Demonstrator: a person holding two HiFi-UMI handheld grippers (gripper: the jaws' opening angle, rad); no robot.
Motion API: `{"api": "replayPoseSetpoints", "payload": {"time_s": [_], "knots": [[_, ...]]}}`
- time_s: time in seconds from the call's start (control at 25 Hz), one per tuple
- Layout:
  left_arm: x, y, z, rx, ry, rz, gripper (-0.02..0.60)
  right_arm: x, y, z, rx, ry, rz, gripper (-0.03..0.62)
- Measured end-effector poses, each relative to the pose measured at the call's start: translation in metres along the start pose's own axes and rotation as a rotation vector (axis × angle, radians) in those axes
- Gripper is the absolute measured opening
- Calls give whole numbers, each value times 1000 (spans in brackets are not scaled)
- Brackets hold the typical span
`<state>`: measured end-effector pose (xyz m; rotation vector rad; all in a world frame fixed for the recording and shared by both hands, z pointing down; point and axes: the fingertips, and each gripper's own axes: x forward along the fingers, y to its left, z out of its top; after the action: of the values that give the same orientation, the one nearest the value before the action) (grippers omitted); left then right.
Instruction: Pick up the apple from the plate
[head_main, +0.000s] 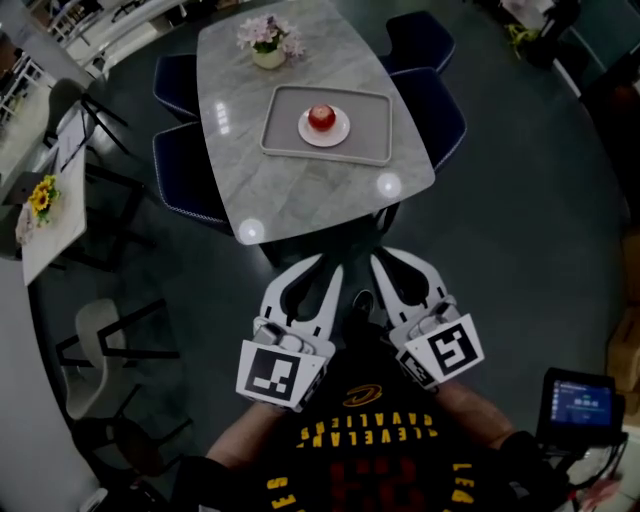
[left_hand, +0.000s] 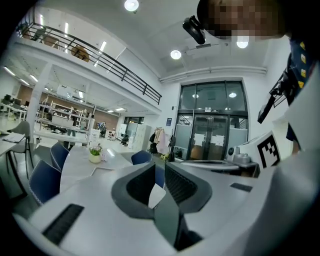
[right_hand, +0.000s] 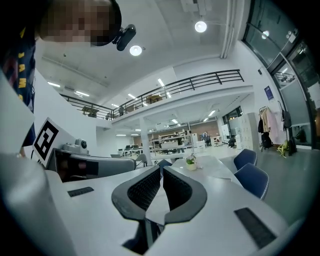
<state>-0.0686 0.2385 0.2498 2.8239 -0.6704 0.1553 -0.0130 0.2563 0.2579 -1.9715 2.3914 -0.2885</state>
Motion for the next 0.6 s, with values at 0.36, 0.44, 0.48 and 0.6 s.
{"api": "replayPoseSetpoints", "payload": {"time_s": [0.36,0.44,0.48,0.6], "knots": [[86,11,12,-21,18,97,61,31,-92,6,54,47,67,8],[98,15,11,-34,26,119,61,36,-107,5,73,54,75,9],[104,18,11,-44,33,130,61,39,-114,4,84,58,77,9],[117,30,6,-55,37,165,61,47,-134,-3,118,75,82,42]]}}
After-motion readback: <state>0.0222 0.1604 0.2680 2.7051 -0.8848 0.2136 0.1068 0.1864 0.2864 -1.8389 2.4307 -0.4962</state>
